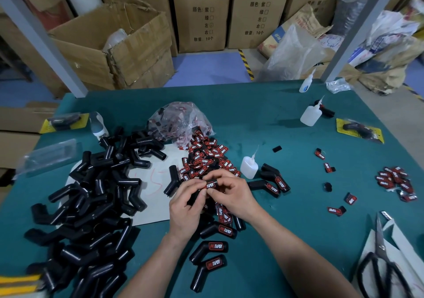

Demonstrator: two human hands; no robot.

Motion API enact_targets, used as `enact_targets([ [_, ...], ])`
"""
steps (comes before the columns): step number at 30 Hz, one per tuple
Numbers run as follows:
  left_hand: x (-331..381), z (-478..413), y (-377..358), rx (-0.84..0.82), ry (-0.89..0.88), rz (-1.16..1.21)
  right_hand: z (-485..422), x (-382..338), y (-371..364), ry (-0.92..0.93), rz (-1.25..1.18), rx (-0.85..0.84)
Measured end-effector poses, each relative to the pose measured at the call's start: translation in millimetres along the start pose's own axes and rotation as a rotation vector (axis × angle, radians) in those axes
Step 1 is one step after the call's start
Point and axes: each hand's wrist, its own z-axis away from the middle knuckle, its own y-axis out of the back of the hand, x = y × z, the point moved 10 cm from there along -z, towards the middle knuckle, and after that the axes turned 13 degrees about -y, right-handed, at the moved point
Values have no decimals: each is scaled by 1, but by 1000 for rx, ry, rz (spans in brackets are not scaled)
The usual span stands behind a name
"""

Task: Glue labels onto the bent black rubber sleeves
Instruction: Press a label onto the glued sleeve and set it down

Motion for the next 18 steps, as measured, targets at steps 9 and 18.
enact_targets([
  [9,12,1,5,22,-135,-18,3,-6,1,23,-157,1],
  [18,29,1,-3,-84,-299,-114,6,-8,3,35,-231,62],
])
